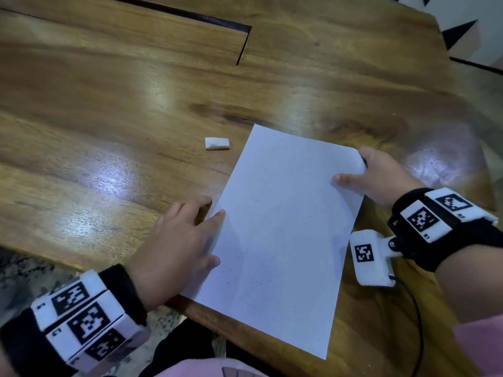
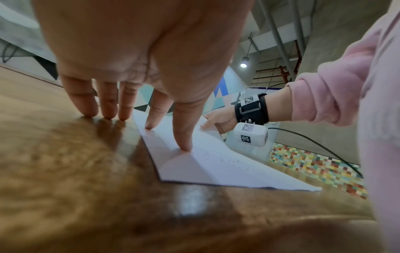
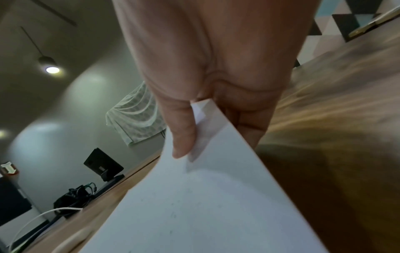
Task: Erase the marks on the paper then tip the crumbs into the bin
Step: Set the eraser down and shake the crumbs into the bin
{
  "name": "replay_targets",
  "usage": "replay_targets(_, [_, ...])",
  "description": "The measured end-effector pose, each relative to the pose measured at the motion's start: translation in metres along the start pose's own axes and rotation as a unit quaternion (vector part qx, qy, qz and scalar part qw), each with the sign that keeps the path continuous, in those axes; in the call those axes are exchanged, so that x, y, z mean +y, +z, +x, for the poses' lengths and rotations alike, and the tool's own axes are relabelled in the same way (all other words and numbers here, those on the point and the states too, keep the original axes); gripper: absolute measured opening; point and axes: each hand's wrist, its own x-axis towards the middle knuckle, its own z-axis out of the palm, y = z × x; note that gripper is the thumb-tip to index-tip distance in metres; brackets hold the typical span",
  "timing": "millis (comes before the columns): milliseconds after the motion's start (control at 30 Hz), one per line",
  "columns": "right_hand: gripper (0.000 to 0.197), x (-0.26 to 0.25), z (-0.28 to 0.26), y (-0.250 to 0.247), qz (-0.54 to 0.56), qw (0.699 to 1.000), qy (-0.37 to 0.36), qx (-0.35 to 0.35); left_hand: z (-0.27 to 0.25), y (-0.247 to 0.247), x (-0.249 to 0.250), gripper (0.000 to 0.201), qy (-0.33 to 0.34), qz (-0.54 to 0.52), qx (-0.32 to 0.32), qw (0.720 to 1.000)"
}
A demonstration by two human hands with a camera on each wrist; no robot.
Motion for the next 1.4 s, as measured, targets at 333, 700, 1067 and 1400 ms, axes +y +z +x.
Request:
replay_targets(333, [0.014, 0.028, -0.01, 0.004, 0.236, 0.971, 0.03, 0.007, -0.049, -0.008, -0.021, 0.032, -0.067, -0.124, 0.055, 0.988])
replay_targets(700, [0.049, 0.008, -0.026, 0.032, 0.434, 0.901, -0.009, -0.021, -0.087, 0.008, -0.035, 0.046, -0.149, -0.332, 0.094, 0.927])
replay_targets(1067, [0.021, -0.068, -0.03, 0.092, 0.422, 0.904, -0.067, -0.037, -0.133, 0.009, -0.116, 0.047, -0.191, -0.543, 0.173, 0.799])
replay_targets(1400, [0.031, -0.128, -0.066, 0.168, 0.241, 0.942, -0.185, -0.138, -0.256, 0.081, -0.363, 0.029, -0.281, -0.438, 0.15, 0.841])
